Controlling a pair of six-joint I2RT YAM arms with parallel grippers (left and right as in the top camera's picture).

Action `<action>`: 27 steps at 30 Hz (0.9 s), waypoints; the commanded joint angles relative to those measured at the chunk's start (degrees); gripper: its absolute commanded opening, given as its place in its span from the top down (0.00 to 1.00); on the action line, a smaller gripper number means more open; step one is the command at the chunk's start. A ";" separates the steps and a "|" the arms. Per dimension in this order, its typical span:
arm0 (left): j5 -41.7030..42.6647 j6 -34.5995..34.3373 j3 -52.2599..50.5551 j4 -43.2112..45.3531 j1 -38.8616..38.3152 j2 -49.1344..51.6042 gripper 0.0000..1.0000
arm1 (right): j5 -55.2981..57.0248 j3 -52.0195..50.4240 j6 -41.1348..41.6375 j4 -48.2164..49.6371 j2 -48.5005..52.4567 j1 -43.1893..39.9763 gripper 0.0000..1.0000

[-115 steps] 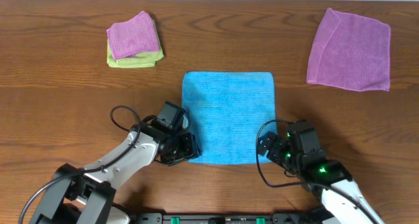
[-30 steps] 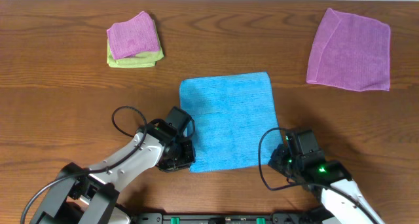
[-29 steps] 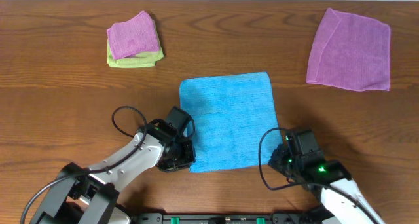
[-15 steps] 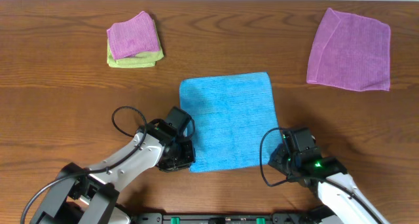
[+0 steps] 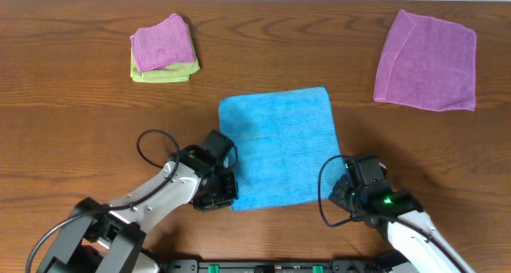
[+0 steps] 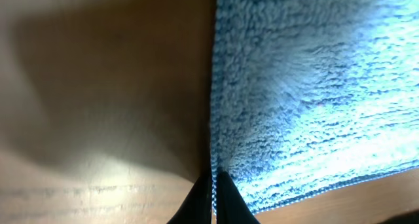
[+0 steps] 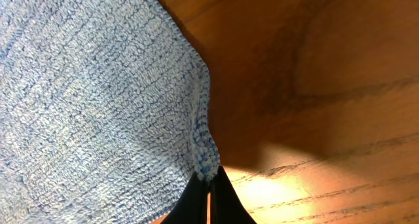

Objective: Fold the cloth

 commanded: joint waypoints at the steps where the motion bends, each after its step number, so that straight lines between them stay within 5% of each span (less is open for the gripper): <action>1: -4.87 -0.37 -1.66 -4.02 -0.48 2.75 0.94 | -1.20 1.79 -3.45 -0.07 0.04 0.81 0.98; 18: -3.19 -1.09 3.63 -7.48 -0.07 -5.33 0.94 | -1.29 7.26 -4.74 -0.70 0.04 2.27 0.98; 22: -1.79 -0.81 3.63 -10.80 -0.11 -5.33 0.60 | -1.27 7.26 -4.74 -0.68 0.07 2.27 0.98; 27: -1.31 -0.61 3.63 -16.50 -0.26 -5.33 0.60 | -1.05 7.26 -4.74 -0.70 0.07 2.27 0.99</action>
